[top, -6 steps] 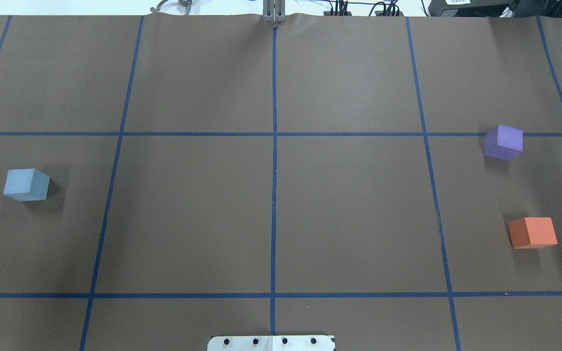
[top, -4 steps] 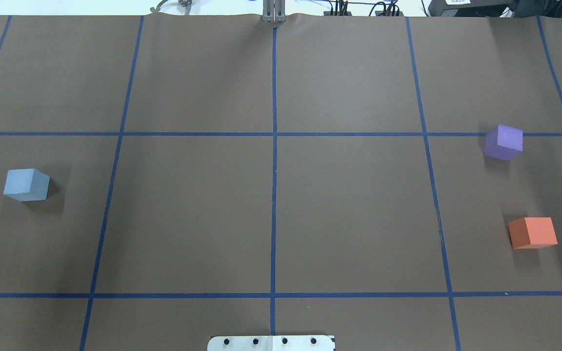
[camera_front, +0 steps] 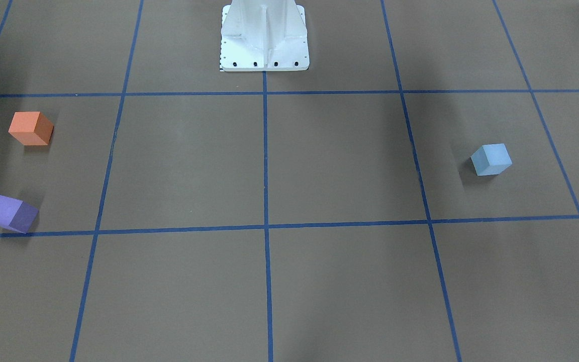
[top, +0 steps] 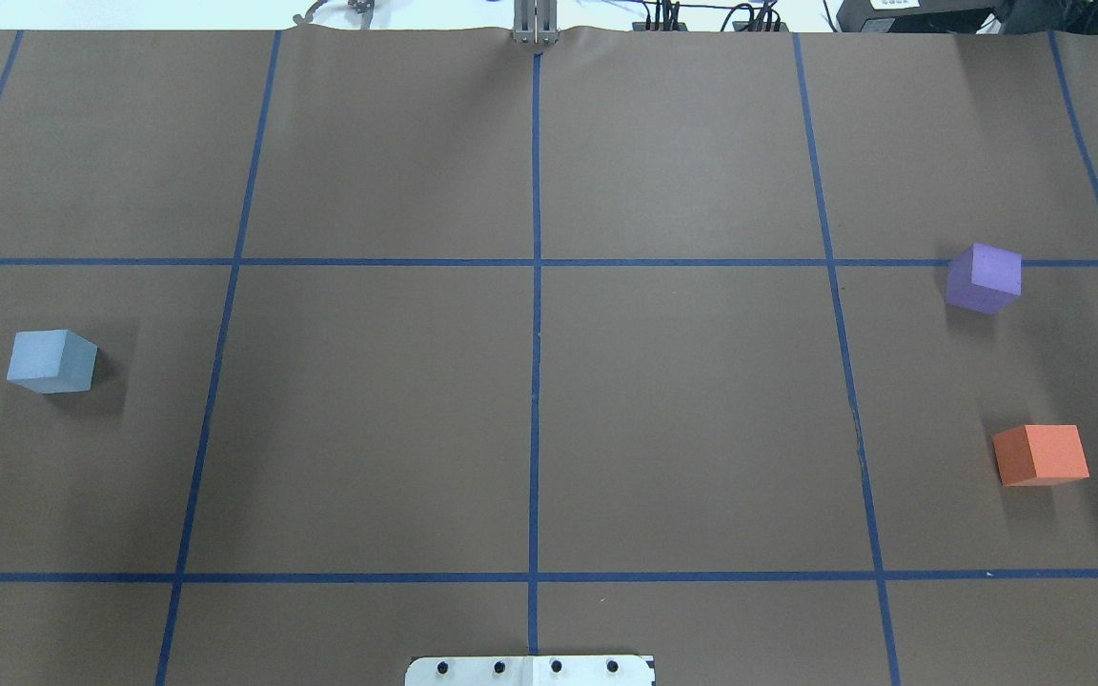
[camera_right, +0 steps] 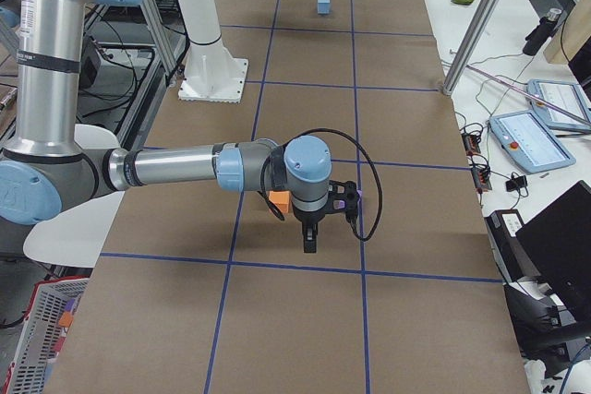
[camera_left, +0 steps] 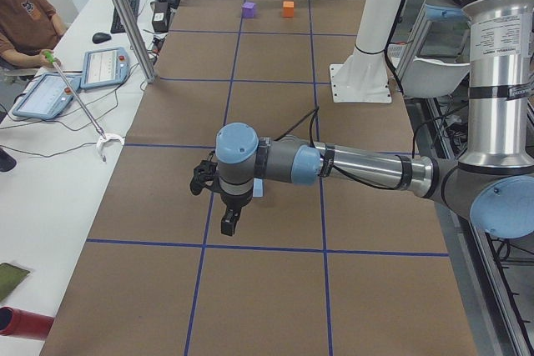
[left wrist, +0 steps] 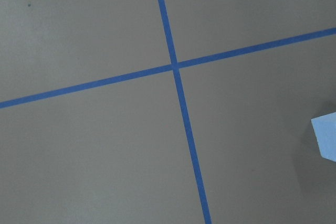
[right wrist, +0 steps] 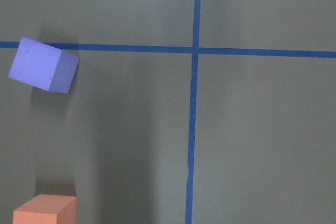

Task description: Place blue block between orange and purple blocks

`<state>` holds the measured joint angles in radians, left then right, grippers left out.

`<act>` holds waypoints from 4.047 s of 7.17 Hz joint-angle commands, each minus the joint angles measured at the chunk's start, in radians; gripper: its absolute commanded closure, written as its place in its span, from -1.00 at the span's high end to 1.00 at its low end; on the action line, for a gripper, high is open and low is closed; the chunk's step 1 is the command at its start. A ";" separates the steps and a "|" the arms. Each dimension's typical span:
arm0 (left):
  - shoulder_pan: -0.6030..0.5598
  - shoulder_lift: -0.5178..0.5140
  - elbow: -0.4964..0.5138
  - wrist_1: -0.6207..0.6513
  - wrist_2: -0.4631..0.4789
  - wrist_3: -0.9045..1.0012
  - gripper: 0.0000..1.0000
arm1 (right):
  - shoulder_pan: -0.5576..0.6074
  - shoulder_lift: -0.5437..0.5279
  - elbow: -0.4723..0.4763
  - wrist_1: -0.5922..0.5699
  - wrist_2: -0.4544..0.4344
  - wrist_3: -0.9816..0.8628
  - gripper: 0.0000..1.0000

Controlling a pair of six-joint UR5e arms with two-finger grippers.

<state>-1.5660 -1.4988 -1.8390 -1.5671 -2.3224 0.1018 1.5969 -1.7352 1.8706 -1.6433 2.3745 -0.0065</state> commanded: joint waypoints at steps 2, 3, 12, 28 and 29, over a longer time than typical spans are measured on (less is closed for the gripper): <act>0.059 -0.040 -0.043 -0.010 -0.018 -0.237 1.00 | -0.003 0.040 0.019 -0.004 -0.003 0.005 1.00; 0.140 -0.043 -0.046 -0.060 -0.029 -0.402 1.00 | -0.005 0.037 0.007 -0.001 -0.003 0.006 1.00; 0.638 -0.028 0.046 -0.390 0.275 -0.944 1.00 | -0.003 0.042 -0.001 0.000 0.020 0.010 1.00; 0.773 -0.610 -0.135 0.257 0.162 -1.185 -1.00 | -0.003 0.028 0.018 0.000 0.057 0.005 1.00; 0.862 -0.776 0.015 0.252 0.257 -1.300 -1.00 | -0.002 0.031 0.036 0.000 0.060 0.029 1.00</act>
<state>-0.8046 -2.0853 -1.9592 -1.3268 -2.1423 -1.0560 1.5946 -1.7048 1.8911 -1.6432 2.4333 0.0054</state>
